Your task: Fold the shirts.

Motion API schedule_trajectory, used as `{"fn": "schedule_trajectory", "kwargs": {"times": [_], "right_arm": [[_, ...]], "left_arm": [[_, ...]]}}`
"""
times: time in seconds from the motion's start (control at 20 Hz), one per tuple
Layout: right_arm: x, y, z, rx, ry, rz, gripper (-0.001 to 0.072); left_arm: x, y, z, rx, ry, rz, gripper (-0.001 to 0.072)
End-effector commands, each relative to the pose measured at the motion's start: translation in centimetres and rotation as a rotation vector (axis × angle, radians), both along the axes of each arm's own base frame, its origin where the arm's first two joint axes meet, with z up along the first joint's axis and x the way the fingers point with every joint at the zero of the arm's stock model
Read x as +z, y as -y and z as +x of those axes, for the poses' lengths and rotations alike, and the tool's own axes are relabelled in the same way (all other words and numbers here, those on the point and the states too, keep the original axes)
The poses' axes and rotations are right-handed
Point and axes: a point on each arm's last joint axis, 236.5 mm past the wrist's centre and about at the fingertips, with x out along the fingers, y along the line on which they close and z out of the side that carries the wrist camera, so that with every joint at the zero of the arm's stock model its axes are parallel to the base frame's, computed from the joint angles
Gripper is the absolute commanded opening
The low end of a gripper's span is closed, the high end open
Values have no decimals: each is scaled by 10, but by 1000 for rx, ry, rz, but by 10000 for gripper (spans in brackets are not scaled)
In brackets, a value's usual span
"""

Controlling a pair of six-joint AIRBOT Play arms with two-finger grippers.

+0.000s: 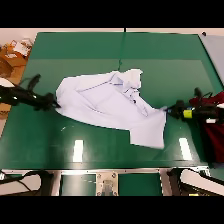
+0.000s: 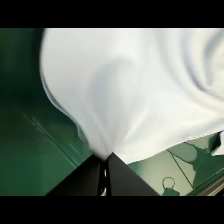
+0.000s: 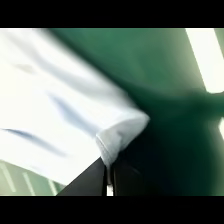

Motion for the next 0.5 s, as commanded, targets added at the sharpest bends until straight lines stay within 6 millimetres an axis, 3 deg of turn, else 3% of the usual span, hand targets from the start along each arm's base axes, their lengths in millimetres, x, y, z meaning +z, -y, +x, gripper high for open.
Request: {"fn": "schedule_trajectory", "kwargs": {"times": [0.0,0.1,0.15,0.25,0.35,0.45], "right_arm": [[182,-30,32,28,460,152,18],[297,-44,18,46,761,123,19],[355,-51,3,42,914,86,19],[451,-59,-33,-27,1177,-33,19],[526,-67,-77,-114,1393,-127,19],[580,-74,-121,-204,1567,-188,19]], "left_arm": [[138,7,14,-2,332,34,25],[249,20,7,1,631,43,25],[310,28,-5,6,801,47,25],[425,40,-48,30,1140,94,25],[516,51,-107,56,1433,151,26],[573,64,-165,61,1634,182,26]]}}
